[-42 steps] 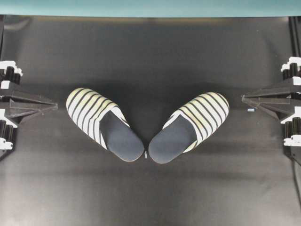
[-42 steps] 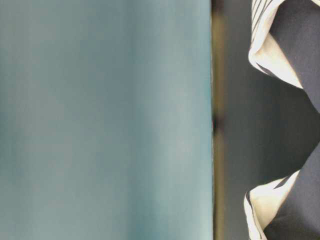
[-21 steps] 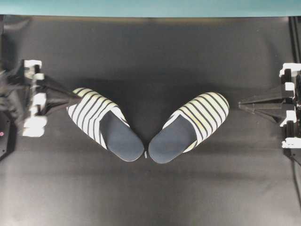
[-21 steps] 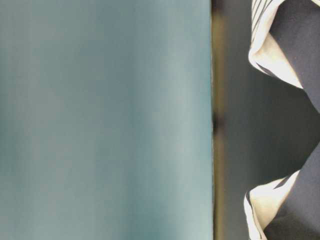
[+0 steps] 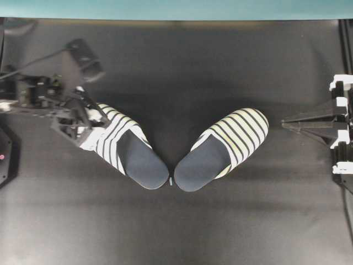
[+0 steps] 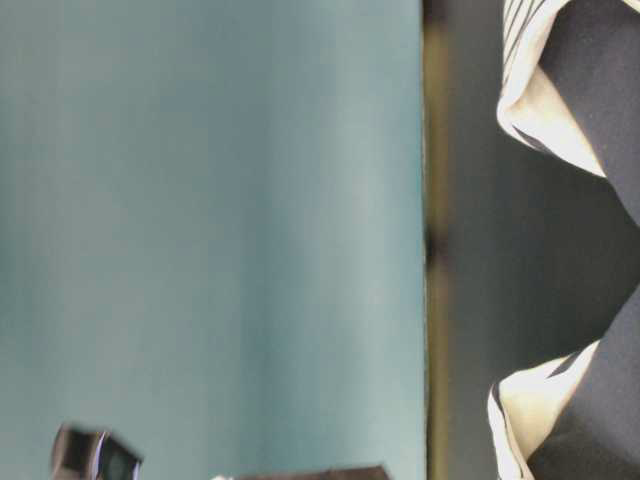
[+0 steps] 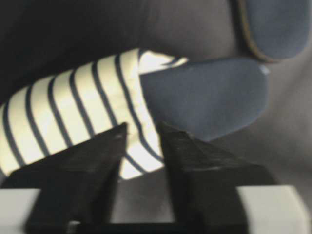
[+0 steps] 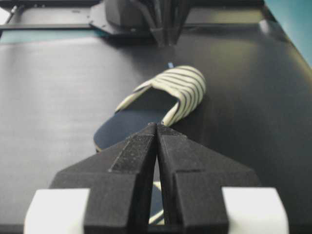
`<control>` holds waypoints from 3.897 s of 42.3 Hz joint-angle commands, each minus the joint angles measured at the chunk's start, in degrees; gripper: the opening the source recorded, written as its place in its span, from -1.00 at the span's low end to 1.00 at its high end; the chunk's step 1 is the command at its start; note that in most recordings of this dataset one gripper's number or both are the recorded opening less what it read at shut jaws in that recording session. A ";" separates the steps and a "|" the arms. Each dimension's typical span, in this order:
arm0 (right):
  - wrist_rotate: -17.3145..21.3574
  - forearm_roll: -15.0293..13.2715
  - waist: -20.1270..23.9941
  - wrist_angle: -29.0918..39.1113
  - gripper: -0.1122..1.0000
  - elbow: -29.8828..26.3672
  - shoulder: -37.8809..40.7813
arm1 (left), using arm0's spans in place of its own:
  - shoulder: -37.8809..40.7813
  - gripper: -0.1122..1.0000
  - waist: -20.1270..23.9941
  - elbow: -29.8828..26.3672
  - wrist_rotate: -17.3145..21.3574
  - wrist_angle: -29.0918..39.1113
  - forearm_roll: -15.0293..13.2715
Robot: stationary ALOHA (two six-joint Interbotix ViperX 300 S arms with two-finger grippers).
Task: Arrange the slippers with the left arm.
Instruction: 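Move the left gripper toward the left striped slipper's toe, then close the left gripper on the left slipper's striped upper, then rotate the held left slipper so its heel points toward the front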
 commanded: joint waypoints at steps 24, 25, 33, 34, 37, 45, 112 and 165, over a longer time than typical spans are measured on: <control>0.26 0.09 0.18 0.62 -0.78 2.11 -3.52 | 13.01 0.75 -0.88 -9.93 -0.88 9.23 0.18; 0.26 0.09 0.18 0.70 -0.78 2.11 -3.69 | 13.36 0.75 -0.88 -9.93 -0.88 9.49 0.26; 0.26 0.09 0.18 0.79 -0.78 2.46 -4.13 | 16.08 0.74 -0.44 -9.67 -0.62 10.81 0.44; 0.26 0.09 0.18 0.79 -0.78 2.46 -4.13 | 16.35 0.74 -0.35 -9.58 -0.62 10.81 0.53; 0.18 0.00 0.18 0.79 -0.78 2.55 -4.13 | 16.96 0.74 0.18 -9.58 -0.79 10.46 0.53; 0.35 0.09 0.18 0.70 -0.78 2.64 -4.13 | 17.14 0.66 1.32 -9.67 -0.79 10.55 0.53; 0.35 0.44 0.26 0.53 -0.78 2.90 -4.75 | 16.79 -0.71 0.35 -19.86 28.13 12.66 0.79; 0.44 1.14 0.44 0.26 -0.78 3.43 -4.92 | 21.97 -0.71 -1.41 -19.16 35.60 4.75 0.79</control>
